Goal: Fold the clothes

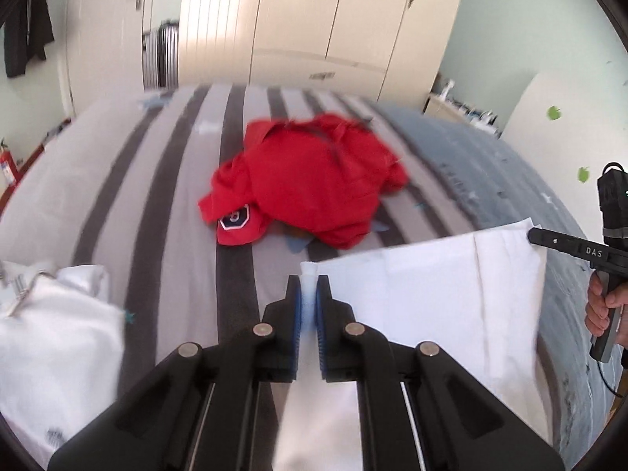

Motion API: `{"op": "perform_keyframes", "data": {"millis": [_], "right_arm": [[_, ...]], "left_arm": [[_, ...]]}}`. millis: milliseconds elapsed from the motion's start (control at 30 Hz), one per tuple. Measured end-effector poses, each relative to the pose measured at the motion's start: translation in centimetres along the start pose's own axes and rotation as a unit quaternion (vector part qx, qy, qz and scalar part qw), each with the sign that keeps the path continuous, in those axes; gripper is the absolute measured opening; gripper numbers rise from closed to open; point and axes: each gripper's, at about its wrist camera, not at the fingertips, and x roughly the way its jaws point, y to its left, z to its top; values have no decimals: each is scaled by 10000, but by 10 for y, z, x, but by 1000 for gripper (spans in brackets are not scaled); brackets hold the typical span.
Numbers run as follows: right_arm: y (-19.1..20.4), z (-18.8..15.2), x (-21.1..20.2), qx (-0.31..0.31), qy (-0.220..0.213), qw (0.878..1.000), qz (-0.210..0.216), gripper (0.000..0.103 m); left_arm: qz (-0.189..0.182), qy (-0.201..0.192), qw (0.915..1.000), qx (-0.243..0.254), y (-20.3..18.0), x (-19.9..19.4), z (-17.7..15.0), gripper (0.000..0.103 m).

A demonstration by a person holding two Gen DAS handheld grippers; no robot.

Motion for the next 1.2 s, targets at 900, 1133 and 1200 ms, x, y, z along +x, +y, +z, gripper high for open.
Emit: {"op": "perform_keyframes", "data": {"millis": [900,1133,1200], "right_arm": [[33,-294,-154,194,1744,9844,90,11],[39,-264,-148,284,1246,9917,-156,35],[53,-262,-141,-177,1200,9922,-295,35]], "left_arm": [[150,1462,9866,-707,-35,-187,-256,20],[316,1172,9919,-374,-44,-158,-229,41],[333,1236,9918,29,-56,-147,-230,41]]}}
